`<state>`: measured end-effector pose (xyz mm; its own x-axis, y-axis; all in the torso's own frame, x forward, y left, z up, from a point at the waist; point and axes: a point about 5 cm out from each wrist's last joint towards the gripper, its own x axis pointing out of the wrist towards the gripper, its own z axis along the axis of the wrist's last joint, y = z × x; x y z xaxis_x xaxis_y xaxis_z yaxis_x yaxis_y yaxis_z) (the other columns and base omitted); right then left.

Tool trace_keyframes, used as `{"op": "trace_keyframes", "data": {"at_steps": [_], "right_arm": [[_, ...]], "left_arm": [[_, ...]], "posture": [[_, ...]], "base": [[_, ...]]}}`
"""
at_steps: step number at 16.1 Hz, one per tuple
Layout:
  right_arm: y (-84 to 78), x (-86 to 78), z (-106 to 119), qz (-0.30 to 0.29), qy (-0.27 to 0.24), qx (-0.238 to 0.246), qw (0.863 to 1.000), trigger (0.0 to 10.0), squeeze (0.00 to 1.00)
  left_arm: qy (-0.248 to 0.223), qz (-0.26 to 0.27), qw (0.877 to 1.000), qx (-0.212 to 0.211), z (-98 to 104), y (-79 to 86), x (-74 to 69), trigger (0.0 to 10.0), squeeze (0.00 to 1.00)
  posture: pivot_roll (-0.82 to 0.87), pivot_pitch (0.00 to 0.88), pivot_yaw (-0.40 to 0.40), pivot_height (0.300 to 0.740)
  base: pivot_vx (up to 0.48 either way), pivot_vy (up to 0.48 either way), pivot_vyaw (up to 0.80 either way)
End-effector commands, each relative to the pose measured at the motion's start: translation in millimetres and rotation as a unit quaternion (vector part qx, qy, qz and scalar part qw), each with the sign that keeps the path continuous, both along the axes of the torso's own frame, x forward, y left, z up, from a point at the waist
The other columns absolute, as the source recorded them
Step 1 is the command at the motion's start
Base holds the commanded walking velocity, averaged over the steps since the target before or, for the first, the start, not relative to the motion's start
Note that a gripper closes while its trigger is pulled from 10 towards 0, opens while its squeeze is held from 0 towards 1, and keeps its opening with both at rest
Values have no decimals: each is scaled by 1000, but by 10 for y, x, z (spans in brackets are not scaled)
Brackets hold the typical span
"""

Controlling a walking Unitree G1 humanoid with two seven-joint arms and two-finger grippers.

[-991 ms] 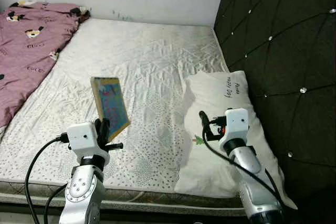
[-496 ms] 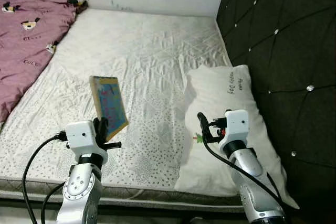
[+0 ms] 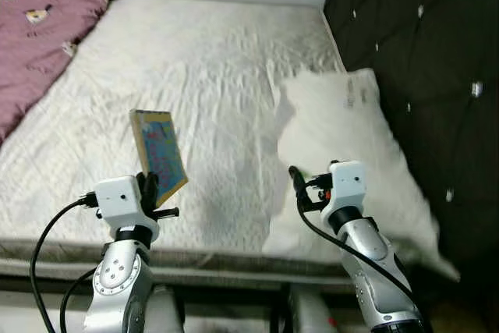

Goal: Clean up the room

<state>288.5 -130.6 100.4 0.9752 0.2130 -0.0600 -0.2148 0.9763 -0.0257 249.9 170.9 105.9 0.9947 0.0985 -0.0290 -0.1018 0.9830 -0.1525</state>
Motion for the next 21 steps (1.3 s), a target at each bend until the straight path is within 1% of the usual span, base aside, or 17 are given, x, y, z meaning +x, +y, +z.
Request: {"op": "trace_keyframes", "data": {"at_steps": [1,4,8,11,18,21], "right_arm": [[-11,9,15,0,0,-6,1000,10000,0],[-4,33,8,4,0,-12,1000,10000,0],[6,34,3,8,-2,-21,1000,10000,0],[11,39,-3,12,-3,-21,1000,10000,0],[17,48,-3,14,-5,-20,1000,10000,0],[16,66,-8,14,-3,-25,1000,10000,0]], "left_arm": [[-18,0,1000,-2,86,-22,27,10000,0],[-17,-5,1000,-5,94,-43,45,10000,0],[-16,-16,1000,-14,86,-53,27,10000,0],[-25,-28,999,-22,110,-75,21,10000,0],[-29,-33,999,-25,122,-89,38,10000,0],[-20,-32,999,-21,98,-101,45,10000,0]], "posture": [[17,169,-47,598],[15,166,-47,598],[16,165,-46,598],[20,161,-48,598],[21,149,-49,598],[23,150,-52,598]], "base": [[0,0,0],[0,0,0],[0,0,0],[0,0,0],[0,0,0],[0,0,0]]}}
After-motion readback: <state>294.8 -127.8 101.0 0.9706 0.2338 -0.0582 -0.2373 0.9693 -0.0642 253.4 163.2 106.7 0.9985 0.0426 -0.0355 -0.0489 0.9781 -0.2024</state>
